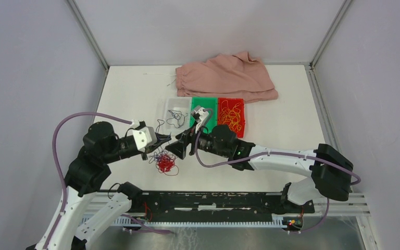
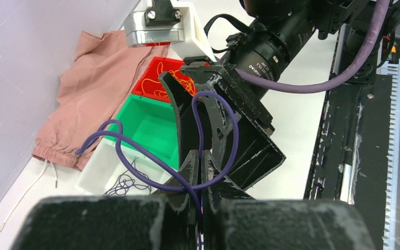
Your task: Untangle the cables
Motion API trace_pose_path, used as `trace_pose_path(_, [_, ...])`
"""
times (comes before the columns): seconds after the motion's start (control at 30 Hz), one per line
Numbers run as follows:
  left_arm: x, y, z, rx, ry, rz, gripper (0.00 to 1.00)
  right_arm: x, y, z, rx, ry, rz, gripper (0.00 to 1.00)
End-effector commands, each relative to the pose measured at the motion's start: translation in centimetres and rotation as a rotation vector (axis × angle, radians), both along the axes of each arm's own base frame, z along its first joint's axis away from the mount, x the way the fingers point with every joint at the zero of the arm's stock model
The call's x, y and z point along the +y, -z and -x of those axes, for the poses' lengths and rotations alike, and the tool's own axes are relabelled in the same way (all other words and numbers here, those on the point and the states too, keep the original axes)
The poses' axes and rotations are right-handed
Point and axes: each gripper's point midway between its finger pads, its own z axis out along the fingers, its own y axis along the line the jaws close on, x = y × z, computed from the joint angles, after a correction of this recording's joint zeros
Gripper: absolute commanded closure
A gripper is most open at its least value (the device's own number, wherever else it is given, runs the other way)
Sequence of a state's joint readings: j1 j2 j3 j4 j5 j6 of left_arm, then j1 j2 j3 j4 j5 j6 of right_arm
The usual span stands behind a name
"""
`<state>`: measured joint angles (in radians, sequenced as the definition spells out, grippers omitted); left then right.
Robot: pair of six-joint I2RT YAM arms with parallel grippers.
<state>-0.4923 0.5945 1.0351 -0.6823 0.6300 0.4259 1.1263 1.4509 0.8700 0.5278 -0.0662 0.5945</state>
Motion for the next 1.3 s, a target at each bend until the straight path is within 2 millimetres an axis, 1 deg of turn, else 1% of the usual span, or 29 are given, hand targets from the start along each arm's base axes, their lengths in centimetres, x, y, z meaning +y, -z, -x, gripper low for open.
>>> trace_pose_path(0.0, [-0.1,-2.0,-0.1,-0.031,-0.003,0.041,0.97,0.1,-5.7,0.6,-0.102,0.002,-0.132,0.20])
trace_pose_path(0.03, [-0.2,-1.9,0.0,-0.028,0.000,0.042,0.97,0.4,-6.0,0.3,-0.113,0.012,-0.130,0.20])
trace_pose_path(0.07, [-0.2,-1.9,0.0,-0.026,0.002,0.043,0.97,0.6,-6.8,0.0,-0.124,0.025,-0.139,0.21])
trace_pose_path(0.17, [-0.3,-2.1,0.1,-0.026,0.007,0.048,0.97,1.3,-7.2,-1.6,-0.134,0.093,-0.131,0.23])
trace_pose_path(0.3, [-0.4,-2.6,0.4,-0.027,0.018,0.060,0.97,1.9,-6.0,-3.5,-0.134,0.178,-0.103,0.26])
trace_pose_path(0.37, [-0.5,-2.8,0.5,-0.020,0.026,0.063,0.97,2.0,-5.4,-3.9,-0.129,0.195,-0.094,0.27])
trace_pose_path(0.6, [-0.7,-3.0,0.6,-0.010,0.040,0.065,0.97,2.9,-3.2,-3.9,-0.094,0.178,-0.070,0.29])
trace_pose_path(0.73, [-0.7,-3.6,0.4,-0.030,0.040,0.067,0.97,3.1,-1.9,-3.5,-0.059,0.161,-0.061,0.30])
trace_pose_path(0.77, [-0.7,-3.6,0.4,-0.034,0.041,0.065,0.97,3.0,-1.3,-3.3,-0.046,0.158,-0.056,0.30])
trace_pose_path(0.83, [-0.7,-3.8,0.2,-0.045,0.036,0.062,0.97,2.6,-0.4,-3.2,-0.030,0.162,-0.045,0.31])
trace_pose_path(0.9, [-0.6,-3.9,0.2,-0.061,0.038,0.054,0.97,1.7,0.4,-3.3,-0.015,0.189,-0.025,0.30])
trace_pose_path(1.03, [-0.5,-3.5,0.2,-0.069,0.037,0.042,0.97,-1.4,-0.1,-3.4,-0.010,0.262,-0.019,0.23])
trace_pose_path(1.1, [-0.5,-3.4,0.3,-0.072,0.040,0.039,0.97,-2.6,-0.4,-3.3,-0.015,0.276,-0.025,0.21])
trace_pose_path(1.17, [-0.5,-3.4,0.2,-0.073,0.038,0.038,0.97,-3.3,-1.0,-2.8,-0.029,0.266,-0.038,0.21])
trace_pose_path(1.27, [-0.4,-3.5,0.1,-0.078,0.034,0.037,0.97,-3.4,-2.5,-1.6,-0.063,0.205,-0.091,0.20])
